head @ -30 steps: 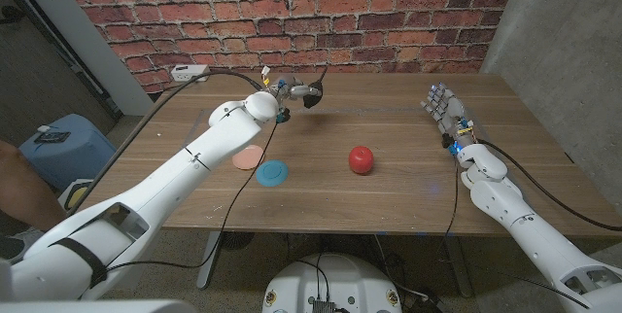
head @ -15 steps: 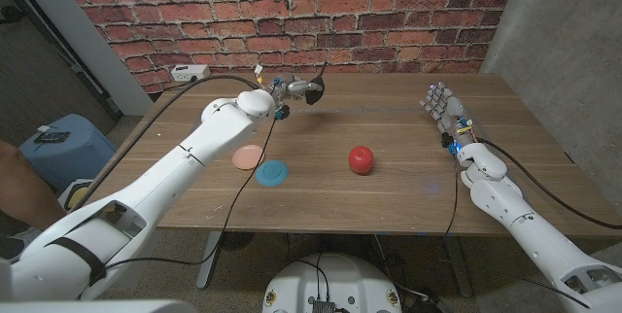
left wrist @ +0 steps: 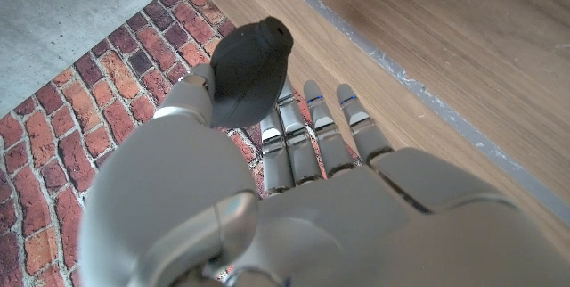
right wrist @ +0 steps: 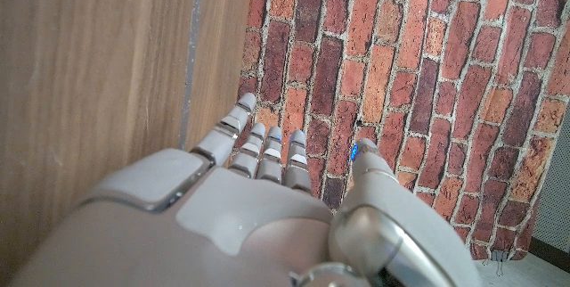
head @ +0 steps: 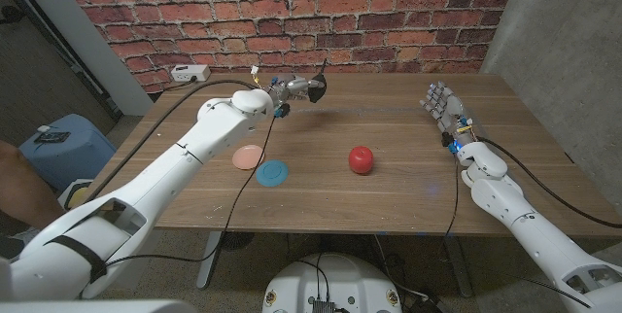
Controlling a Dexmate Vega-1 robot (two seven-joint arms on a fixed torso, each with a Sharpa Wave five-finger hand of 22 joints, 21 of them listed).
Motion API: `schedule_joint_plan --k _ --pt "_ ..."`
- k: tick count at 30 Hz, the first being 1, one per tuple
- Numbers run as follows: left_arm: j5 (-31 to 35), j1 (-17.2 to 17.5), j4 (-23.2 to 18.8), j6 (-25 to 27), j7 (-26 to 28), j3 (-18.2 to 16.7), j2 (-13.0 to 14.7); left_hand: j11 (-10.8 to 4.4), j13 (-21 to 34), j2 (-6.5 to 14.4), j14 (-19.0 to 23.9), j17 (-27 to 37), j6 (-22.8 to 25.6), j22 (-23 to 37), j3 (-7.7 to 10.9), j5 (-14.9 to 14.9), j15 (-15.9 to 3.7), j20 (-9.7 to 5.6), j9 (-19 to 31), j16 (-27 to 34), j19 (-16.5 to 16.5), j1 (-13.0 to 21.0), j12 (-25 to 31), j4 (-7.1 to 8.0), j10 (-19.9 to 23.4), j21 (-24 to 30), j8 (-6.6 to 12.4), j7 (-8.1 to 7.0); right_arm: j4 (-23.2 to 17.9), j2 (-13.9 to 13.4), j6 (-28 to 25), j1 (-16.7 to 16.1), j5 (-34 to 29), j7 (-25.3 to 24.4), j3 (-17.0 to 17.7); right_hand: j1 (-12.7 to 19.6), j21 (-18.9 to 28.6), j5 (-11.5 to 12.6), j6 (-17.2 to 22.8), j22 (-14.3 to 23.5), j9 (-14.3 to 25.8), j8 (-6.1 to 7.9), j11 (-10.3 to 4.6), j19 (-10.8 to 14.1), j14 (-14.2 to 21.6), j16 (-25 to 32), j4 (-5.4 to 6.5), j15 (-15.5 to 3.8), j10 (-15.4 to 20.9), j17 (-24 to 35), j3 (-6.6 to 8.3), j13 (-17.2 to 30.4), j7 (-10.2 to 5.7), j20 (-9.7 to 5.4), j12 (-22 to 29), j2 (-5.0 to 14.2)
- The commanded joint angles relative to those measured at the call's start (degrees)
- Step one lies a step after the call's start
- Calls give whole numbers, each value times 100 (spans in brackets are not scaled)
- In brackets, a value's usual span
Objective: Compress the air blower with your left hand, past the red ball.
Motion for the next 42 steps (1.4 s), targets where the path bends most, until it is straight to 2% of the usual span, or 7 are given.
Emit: schedule_joint_plan --k 1,9,28,42 --pt "-718 -98 339 -313 -360 -49 -10 8 22 11 -57 24 -71 26 -33 27 17 -13 5 -42 -67 -61 -53 6 -85 -47 -36 12 -95 -51 -19 -63 -28 -65 8 36 32 -6 32 10 19 24 -4 60 -1 42 6 27 -18 11 -21 4 46 -48 22 15" --pt "-1010 -155 504 -428 -535 -46 -19 91 35 29 -192 40 -210 30 -60 24 104 33 -12 -69 -155 -105 -113 27 -224 -73 -120 49 -182 -76 -23 -136 -20 -112 33 38 31 -6 31 9 19 23 -10 59 -4 41 6 33 -16 12 -22 4 43 -49 23 17" --pt "-1983 -159 1002 -582 -1030 -224 -176 118 57 45 -215 49 -275 38 -85 16 147 64 2 -47 -194 -146 -147 27 -295 -69 -171 75 -400 -162 -78 -301 -5 -182 70 48 32 -5 36 9 19 24 -5 62 -1 41 -1 31 -17 9 -21 4 38 -42 23 19" --pt "-2467 -274 1430 -618 -1392 -246 -325 179 72 50 -300 50 -394 46 -94 15 195 99 16 -64 -261 -195 -209 33 -435 -77 -234 119 -409 -202 -126 -273 -21 -172 64 56 31 -5 30 9 19 21 -7 61 -2 40 -5 25 -14 7 -20 4 38 -41 25 22"
